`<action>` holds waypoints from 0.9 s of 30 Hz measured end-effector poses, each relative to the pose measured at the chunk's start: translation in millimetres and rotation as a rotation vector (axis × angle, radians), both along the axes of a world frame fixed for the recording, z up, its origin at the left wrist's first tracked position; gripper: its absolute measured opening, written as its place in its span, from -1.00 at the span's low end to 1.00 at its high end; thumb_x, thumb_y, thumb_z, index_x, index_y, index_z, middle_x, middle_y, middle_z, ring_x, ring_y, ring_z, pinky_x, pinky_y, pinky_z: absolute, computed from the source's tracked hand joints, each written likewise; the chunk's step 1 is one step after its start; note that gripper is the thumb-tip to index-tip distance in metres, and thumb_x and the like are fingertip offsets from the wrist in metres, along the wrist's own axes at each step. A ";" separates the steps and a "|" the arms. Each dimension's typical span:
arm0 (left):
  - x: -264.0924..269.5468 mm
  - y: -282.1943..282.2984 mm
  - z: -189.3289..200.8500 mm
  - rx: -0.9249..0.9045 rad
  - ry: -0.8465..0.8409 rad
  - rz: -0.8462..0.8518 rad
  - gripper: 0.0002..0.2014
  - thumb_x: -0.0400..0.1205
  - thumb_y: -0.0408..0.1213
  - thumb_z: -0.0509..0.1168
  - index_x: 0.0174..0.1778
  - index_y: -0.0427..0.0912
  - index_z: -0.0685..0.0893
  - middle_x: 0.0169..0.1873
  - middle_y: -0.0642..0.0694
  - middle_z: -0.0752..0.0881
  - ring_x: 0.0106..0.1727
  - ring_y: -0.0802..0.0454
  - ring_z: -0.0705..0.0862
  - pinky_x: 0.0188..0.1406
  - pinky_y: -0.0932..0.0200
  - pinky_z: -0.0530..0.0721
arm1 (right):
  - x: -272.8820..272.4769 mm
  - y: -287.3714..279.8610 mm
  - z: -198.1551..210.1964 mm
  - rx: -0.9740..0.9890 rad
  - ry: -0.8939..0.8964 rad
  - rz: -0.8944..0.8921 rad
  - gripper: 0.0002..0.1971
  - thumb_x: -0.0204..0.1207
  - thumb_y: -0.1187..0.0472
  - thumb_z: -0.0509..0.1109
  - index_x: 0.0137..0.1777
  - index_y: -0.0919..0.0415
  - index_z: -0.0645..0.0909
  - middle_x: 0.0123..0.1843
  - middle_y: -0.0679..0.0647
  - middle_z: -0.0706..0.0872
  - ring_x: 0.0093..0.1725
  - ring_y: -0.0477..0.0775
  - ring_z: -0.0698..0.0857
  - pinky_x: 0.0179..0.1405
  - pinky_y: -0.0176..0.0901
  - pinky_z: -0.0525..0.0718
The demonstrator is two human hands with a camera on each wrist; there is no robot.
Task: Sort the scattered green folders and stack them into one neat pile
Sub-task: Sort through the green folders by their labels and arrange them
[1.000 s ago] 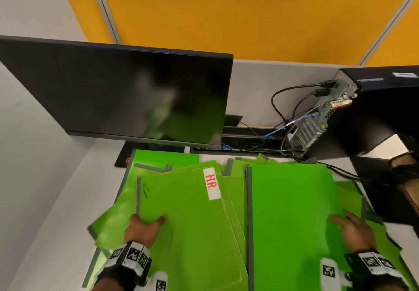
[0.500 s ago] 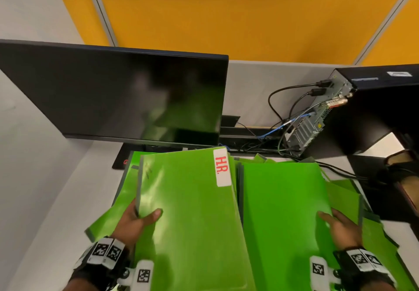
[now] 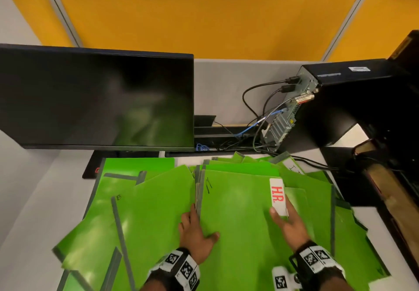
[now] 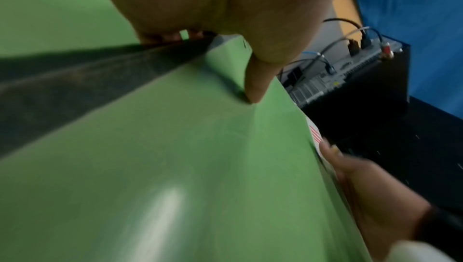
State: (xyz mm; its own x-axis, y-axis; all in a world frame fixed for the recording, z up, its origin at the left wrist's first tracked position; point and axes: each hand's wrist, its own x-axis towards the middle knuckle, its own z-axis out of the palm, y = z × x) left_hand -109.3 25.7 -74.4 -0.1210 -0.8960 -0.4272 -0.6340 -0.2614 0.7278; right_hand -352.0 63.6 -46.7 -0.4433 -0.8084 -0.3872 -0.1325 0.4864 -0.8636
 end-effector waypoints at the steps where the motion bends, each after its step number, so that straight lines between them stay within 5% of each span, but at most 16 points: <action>1: -1.5 -0.6 2.2 -0.027 -0.085 0.007 0.01 0.43 0.17 0.40 0.64 -0.04 -0.07 0.43 -0.08 0.16 0.46 -0.13 0.22 0.46 -0.01 0.31 | -1.7 1.7 -1.3 -0.010 0.020 0.002 -0.28 0.45 0.07 0.45 0.59 0.01 0.25 0.41 0.10 0.52 0.39 0.13 0.46 0.40 0.21 0.35; 5: 2.2 -17.9 9.3 0.069 0.181 0.060 0.03 0.45 0.18 0.37 0.65 0.03 -0.18 0.63 -0.03 -0.04 0.64 -0.11 0.03 0.63 -0.11 0.11 | -9.9 11.0 -4.9 -0.035 -0.021 -0.028 -0.32 0.47 0.27 0.43 0.56 -0.05 0.29 0.32 -0.06 0.54 0.36 0.03 0.44 0.40 0.18 0.35; 8: -0.3 -38.2 19.0 0.075 0.394 0.121 0.06 0.33 0.32 0.38 0.59 0.30 -0.20 0.64 0.06 -0.01 0.66 -0.06 0.05 0.60 -0.25 0.15 | -14.4 9.9 -2.8 -0.061 -0.065 -0.003 -0.33 0.47 0.31 0.42 0.54 -0.07 0.32 0.25 -0.13 0.60 0.37 0.04 0.49 0.43 0.05 0.35; 11: -11.8 -52.1 35.8 0.036 0.635 0.199 -0.06 0.53 -0.11 0.41 0.60 0.28 -0.16 0.54 0.21 0.13 0.56 0.19 0.12 0.56 0.07 0.14 | -13.6 6.3 1.7 -0.061 -0.115 0.050 -0.30 0.49 0.34 0.39 0.57 -0.09 0.24 0.28 -0.18 0.54 0.37 -0.02 0.44 0.36 -0.06 0.31; 16: -9.6 -57.6 39.1 -0.026 0.715 0.204 -0.24 0.60 -0.56 0.26 0.53 0.21 0.11 0.31 0.40 0.34 0.15 0.71 0.45 0.15 0.54 0.45 | -17.6 7.4 4.7 0.020 -0.096 0.212 -0.14 0.48 0.32 0.41 0.61 -0.26 0.04 0.45 -0.25 0.34 0.45 -0.13 0.29 0.49 0.16 0.20; 19: -6.8 -61.5 38.1 -0.061 0.606 0.150 -0.38 0.61 -0.43 0.29 0.47 0.22 0.28 0.39 0.29 0.34 0.48 0.34 0.31 0.40 0.30 0.35 | -17.9 4.1 4.8 0.006 -0.106 0.207 -0.16 0.48 0.34 0.41 0.62 -0.22 0.09 0.51 -0.16 0.36 0.48 -0.08 0.31 0.50 0.13 0.19; 23: 0.4 -78.2 34.6 -0.117 0.490 0.080 -0.34 0.59 -0.04 0.29 0.55 0.37 0.13 0.58 0.24 0.17 0.59 0.22 0.11 0.54 0.09 0.18 | -11.2 1.1 5.1 -0.012 -0.169 0.185 -0.18 0.47 0.39 0.38 0.62 -0.17 0.11 0.48 -0.13 0.39 0.47 -0.04 0.34 0.48 0.11 0.22; 25: 2.5 -87.0 30.3 -0.112 0.341 0.007 -0.47 0.58 0.09 0.25 0.46 0.42 0.25 0.59 0.06 0.27 0.60 0.03 0.23 0.53 -0.07 0.29 | -10.9 -0.2 3.4 -0.019 -0.189 0.178 -0.19 0.47 0.39 0.37 0.61 -0.17 0.13 0.48 -0.14 0.39 0.47 -0.03 0.35 0.48 0.11 0.23; 27: 2.1 -89.7 27.8 -0.098 0.242 -0.007 -0.60 0.59 0.12 0.23 0.33 0.29 0.33 0.48 -0.13 0.44 0.34 -0.09 0.55 0.33 -0.04 0.50 | -10.3 -2.9 -1.6 -0.038 -0.202 0.135 -0.23 0.47 0.41 0.37 0.59 -0.15 0.19 0.53 -0.09 0.39 0.50 0.02 0.37 0.46 0.04 0.26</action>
State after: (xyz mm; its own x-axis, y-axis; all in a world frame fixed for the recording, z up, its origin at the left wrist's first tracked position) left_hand -107.2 -63.9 -46.6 -0.2153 -0.9305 -0.2962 -0.4403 -0.1783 0.8800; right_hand -362.3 60.7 -48.3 -0.2467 -0.8708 -0.4253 -0.0171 0.4427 -0.8965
